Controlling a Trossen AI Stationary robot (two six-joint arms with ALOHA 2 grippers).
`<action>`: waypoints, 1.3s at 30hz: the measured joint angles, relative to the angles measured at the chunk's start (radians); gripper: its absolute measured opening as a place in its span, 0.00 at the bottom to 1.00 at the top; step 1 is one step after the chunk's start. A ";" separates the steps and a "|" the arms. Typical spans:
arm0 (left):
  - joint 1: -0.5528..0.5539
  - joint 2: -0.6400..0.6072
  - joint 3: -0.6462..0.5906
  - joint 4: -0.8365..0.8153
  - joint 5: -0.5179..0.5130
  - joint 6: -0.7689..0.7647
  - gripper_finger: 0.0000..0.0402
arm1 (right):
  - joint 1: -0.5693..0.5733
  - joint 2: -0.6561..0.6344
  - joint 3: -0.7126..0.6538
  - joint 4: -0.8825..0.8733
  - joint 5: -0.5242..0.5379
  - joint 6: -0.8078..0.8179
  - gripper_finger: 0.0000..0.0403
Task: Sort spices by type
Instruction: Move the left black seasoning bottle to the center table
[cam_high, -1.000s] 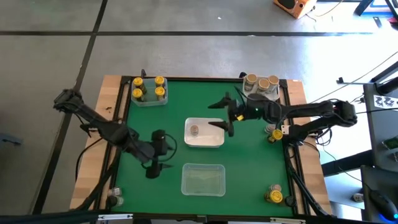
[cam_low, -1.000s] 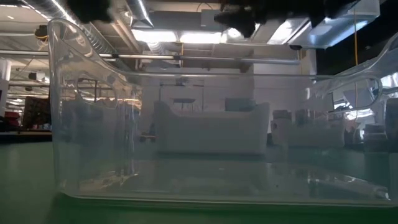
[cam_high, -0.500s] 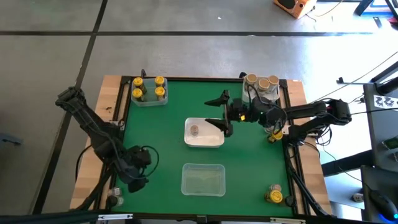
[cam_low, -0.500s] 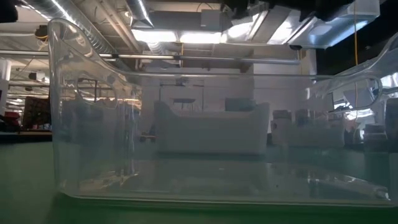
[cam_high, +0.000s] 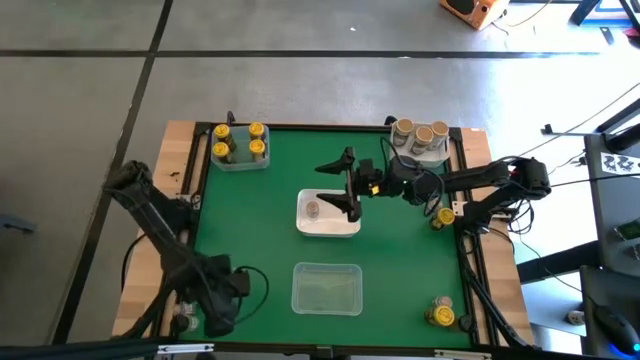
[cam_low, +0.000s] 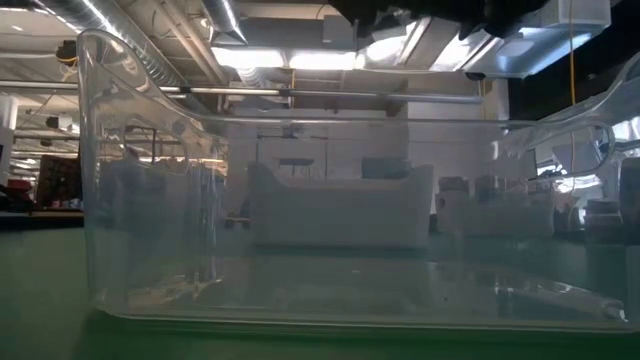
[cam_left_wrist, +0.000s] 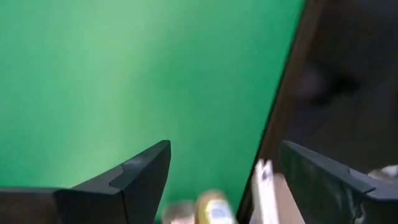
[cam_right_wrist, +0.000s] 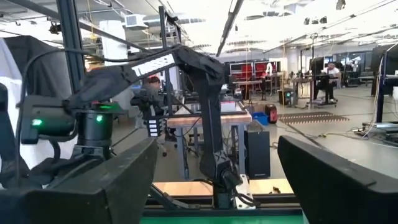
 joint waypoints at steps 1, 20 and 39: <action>-0.017 0.015 0.015 -0.033 0.016 -0.022 0.74 | 0.000 0.000 0.000 0.000 0.000 0.000 0.83; -0.349 0.038 0.011 -0.087 0.110 -0.312 0.74 | -0.001 0.000 0.000 -0.029 0.000 -0.003 0.83; -0.371 0.115 0.009 -0.063 0.137 -0.290 0.74 | -0.001 0.000 -0.001 -0.040 0.001 -0.027 0.83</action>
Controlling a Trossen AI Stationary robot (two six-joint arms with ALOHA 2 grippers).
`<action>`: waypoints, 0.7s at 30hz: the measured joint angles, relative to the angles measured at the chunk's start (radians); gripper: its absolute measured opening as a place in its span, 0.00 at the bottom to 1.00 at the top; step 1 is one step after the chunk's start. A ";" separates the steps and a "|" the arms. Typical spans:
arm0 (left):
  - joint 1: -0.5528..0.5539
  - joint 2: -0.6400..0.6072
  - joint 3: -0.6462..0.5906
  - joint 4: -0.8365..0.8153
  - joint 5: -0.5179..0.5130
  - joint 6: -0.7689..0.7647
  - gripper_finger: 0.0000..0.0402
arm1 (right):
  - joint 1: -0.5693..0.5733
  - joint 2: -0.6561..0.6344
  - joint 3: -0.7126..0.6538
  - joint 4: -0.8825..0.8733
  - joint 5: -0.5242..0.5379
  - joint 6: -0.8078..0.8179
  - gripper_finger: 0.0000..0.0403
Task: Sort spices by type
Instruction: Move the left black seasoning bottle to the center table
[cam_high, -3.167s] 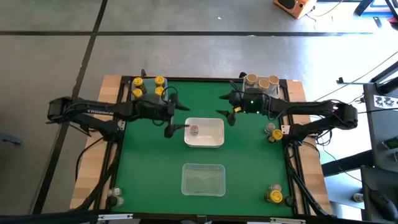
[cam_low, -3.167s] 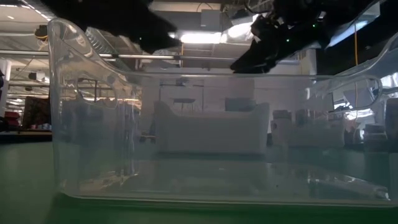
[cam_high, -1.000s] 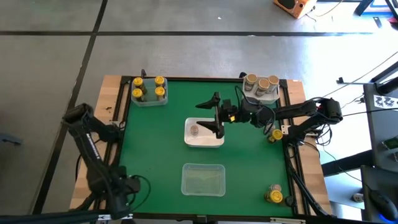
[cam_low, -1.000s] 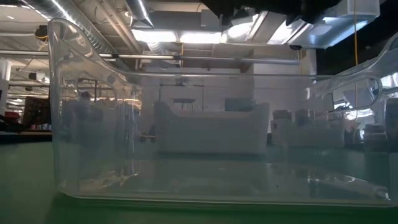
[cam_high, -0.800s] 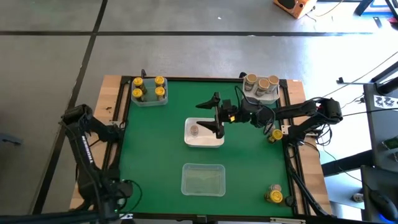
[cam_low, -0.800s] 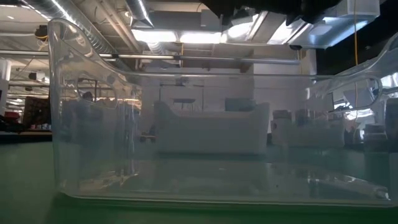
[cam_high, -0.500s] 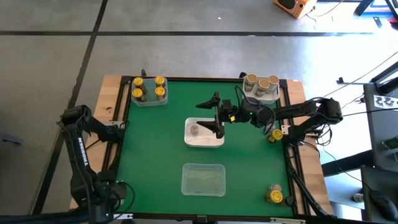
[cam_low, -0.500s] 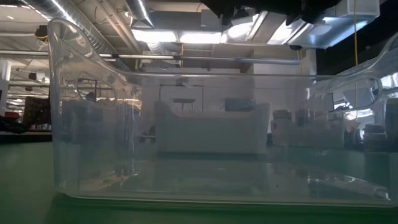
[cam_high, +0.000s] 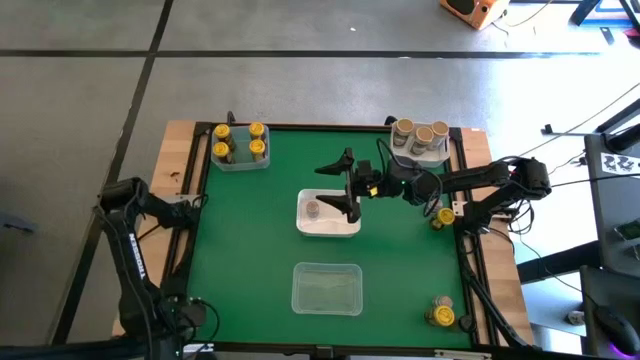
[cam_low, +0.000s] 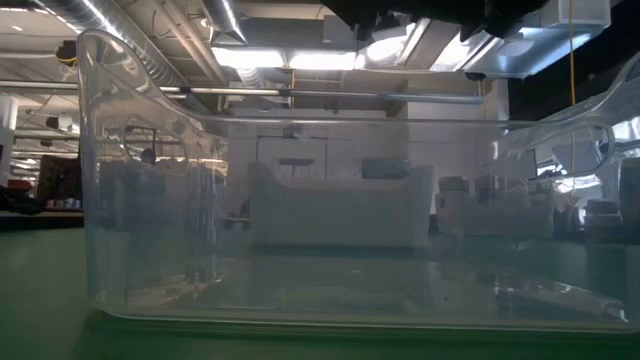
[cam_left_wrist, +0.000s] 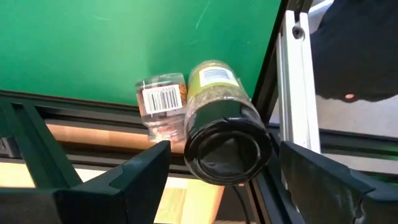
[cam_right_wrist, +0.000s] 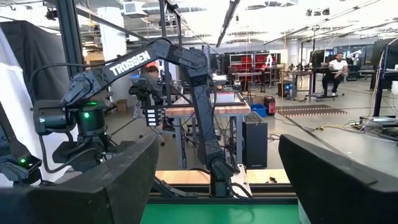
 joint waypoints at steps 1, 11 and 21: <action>0.000 0.003 0.000 0.001 0.003 0.001 0.74 | 0.000 0.000 0.000 0.000 0.000 0.000 0.83; -0.010 0.024 0.000 0.006 -0.002 0.013 0.74 | 0.000 0.000 0.000 -0.001 0.000 0.000 0.83; -0.013 0.039 -0.022 0.034 -0.024 0.015 0.65 | 0.000 -0.001 0.000 -0.002 0.000 0.000 0.83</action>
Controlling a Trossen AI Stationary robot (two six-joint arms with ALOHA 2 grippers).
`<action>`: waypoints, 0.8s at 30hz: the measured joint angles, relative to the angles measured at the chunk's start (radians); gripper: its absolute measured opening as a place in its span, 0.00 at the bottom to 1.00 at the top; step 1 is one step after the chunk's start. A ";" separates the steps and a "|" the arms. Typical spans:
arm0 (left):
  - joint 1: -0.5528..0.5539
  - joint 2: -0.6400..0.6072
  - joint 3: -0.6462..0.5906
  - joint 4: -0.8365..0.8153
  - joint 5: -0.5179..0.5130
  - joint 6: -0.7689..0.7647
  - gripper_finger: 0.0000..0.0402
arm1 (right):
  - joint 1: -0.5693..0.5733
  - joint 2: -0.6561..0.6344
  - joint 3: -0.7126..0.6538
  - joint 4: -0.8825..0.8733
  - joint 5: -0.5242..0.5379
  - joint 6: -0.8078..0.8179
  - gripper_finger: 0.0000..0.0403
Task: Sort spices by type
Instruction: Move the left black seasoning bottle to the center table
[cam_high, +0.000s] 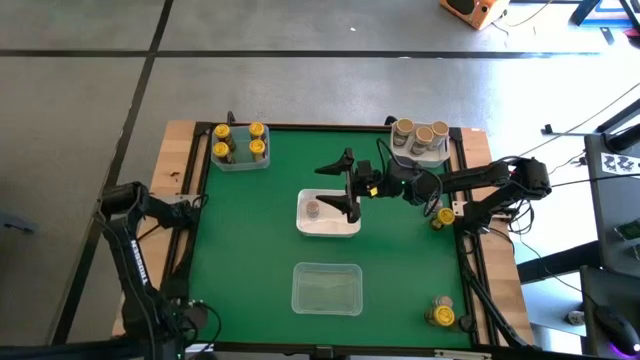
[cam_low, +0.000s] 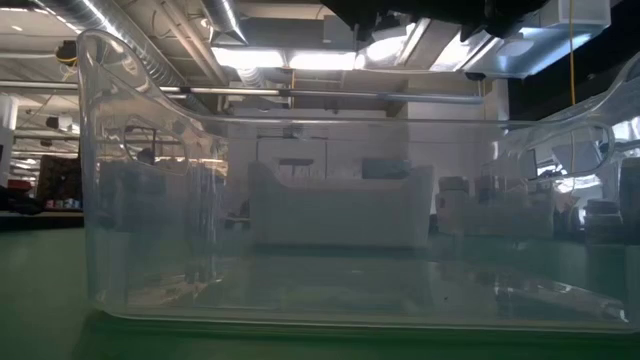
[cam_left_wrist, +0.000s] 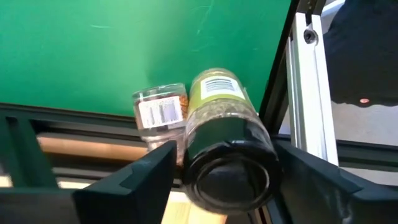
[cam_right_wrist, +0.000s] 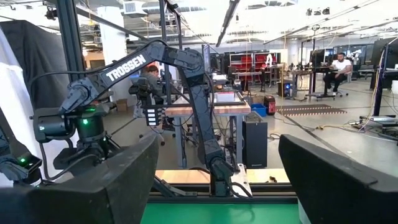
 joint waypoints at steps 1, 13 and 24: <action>0.000 0.000 -0.007 0.012 0.000 0.000 0.62 | 0.000 0.000 0.000 0.000 0.000 0.000 0.83; 0.039 -0.008 -0.038 0.044 0.006 -0.014 0.50 | 0.000 0.000 0.000 -0.001 0.000 0.000 0.83; 0.204 -0.008 0.022 -0.032 -0.004 0.151 0.50 | 0.015 0.000 0.000 0.002 -0.015 -0.049 0.83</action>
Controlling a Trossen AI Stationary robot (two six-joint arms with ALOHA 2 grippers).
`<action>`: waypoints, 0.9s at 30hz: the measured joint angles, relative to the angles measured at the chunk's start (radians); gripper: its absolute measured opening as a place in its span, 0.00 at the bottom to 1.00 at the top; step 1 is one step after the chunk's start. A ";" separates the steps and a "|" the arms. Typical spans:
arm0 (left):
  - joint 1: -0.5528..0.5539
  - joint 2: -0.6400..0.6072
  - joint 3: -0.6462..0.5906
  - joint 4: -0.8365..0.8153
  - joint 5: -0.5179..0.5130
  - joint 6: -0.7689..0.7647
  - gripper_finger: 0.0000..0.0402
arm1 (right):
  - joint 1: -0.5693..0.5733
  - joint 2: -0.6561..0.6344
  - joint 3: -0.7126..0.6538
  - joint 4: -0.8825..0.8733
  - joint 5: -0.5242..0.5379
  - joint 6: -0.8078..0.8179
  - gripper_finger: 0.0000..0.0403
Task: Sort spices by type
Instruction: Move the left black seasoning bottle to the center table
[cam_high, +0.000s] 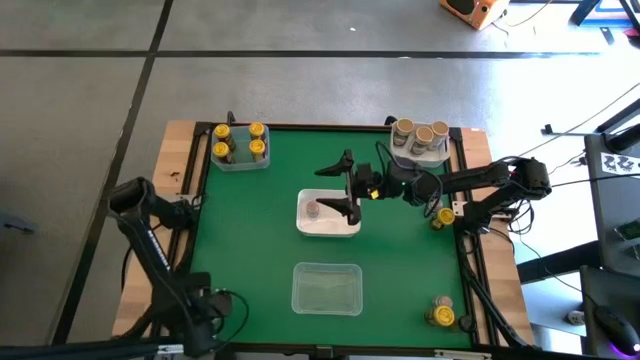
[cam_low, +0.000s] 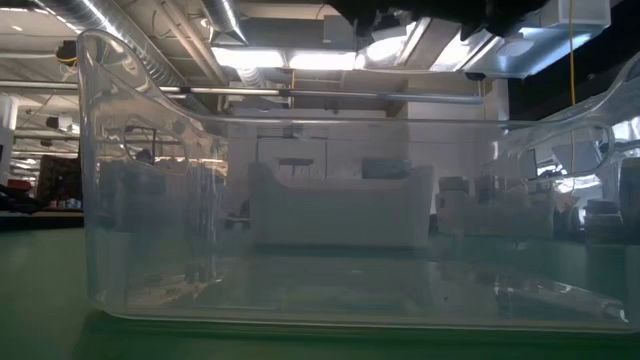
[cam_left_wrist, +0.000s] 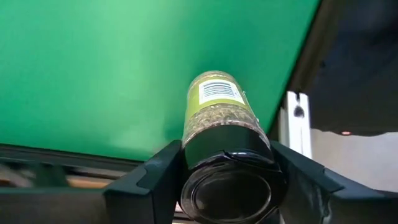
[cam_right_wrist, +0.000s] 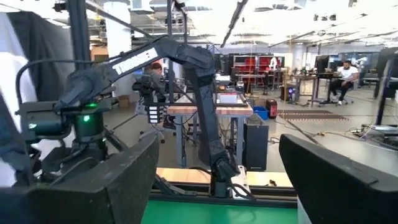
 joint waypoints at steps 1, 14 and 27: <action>0.016 0.000 0.008 -0.023 -0.007 0.026 0.51 | 0.001 0.000 0.000 -0.001 -0.013 -0.004 0.83; 0.257 0.000 0.057 -0.189 -0.154 0.336 0.51 | 0.014 0.007 0.000 -0.007 0.004 0.022 0.83; 0.489 -0.001 0.057 -0.179 -0.252 0.589 0.51 | 0.011 0.017 0.000 -0.010 0.039 0.025 0.83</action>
